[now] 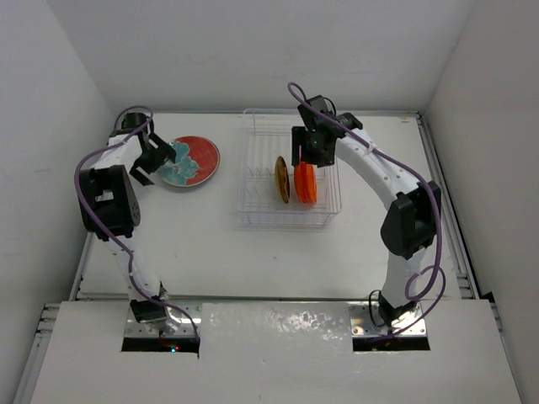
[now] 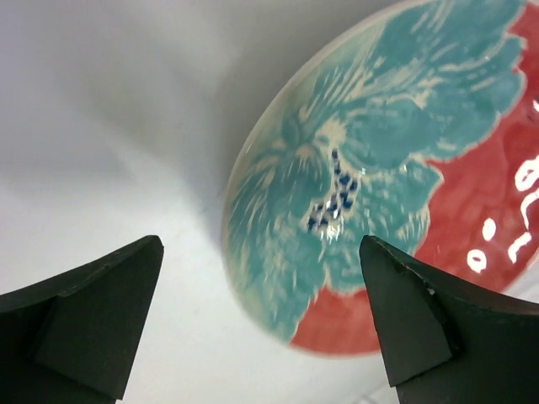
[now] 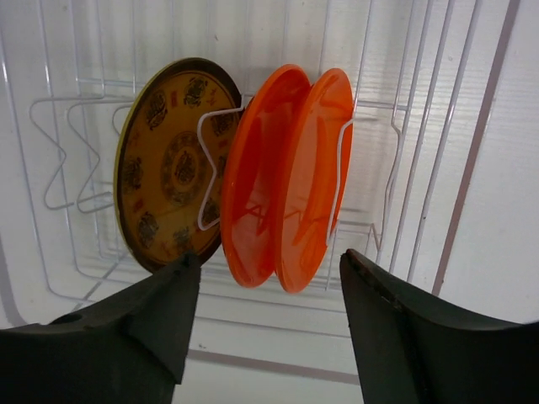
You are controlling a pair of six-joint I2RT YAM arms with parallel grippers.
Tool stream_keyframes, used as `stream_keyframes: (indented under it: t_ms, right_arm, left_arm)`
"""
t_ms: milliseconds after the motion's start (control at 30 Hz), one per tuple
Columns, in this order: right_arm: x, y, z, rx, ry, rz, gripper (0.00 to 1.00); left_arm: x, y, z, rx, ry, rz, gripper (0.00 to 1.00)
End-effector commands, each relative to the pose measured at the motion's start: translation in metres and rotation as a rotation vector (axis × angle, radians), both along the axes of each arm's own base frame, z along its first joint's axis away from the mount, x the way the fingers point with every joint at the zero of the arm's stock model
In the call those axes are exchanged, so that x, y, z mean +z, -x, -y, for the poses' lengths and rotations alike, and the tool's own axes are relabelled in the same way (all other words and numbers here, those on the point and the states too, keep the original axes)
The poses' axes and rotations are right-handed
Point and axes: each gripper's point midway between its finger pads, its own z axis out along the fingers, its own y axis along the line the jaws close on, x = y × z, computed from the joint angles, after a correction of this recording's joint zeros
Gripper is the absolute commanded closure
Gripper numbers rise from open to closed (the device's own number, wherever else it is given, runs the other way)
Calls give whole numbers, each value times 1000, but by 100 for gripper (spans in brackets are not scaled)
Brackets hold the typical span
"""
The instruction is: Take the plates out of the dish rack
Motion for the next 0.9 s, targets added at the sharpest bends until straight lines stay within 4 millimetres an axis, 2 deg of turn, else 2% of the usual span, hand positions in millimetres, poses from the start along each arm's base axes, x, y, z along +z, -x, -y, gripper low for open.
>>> stream_keyframes:
  t_ms: [0,67,167,233,267,333,367,433,500,533,567,600,633,733,767,833,867]
  right_arm:
    - [1,-10,-3,-39,-28,54,36]
    - [-8,-9,0,-49,-17,42,40]
    - [-16,-6,3,-57,-8,45,43]
    - [-13,-9,8,-70,-18,70,45]
    - [-20,-6,11,-75,-16,58,46]
    - [-20,-10,15,-87,-31,74,49]
    - [-26,-10,15,-80,-34,66,50]
    - [-29,-14,12,-63,-58,62,57]
    - [-32,-16,6,-40,-75,51,58]
    - [-29,-15,3,-33,-90,50,56]
    - [-17,-16,-1,-29,-122,79,51]
    - [-12,-14,-4,-22,-148,88,44]
    - [-5,-13,-6,-18,-172,97,32]
    - [17,-11,-13,5,-219,130,21]
    - [28,-13,-14,13,-228,148,18]
    - [37,-12,-8,-4,-210,163,19]
    - [39,-12,-2,-16,-191,178,24]
  left_arm:
    - [57,21,-5,-3,-62,44,0]
    - [76,30,0,-21,-56,80,0]
    - [102,41,12,-65,-43,154,0]
    - [110,50,18,-101,-50,167,0]
    - [122,53,22,-121,-67,192,0]
    - [122,66,27,-156,-91,175,0]
    - [130,70,33,-179,-102,194,0]
    - [128,85,37,-203,-114,186,0]
    - [124,94,37,-211,-122,175,0]
    - [123,98,36,-218,-130,168,0]
    - [121,104,35,-218,-140,159,0]
    - [120,107,33,-217,-150,154,0]
    - [117,109,31,-215,-164,144,0]
    - [116,111,30,-219,-167,138,0]
    - [116,111,31,-220,-166,138,0]
    - [119,110,30,-222,-171,141,0]
    - [119,110,30,-223,-172,141,0]
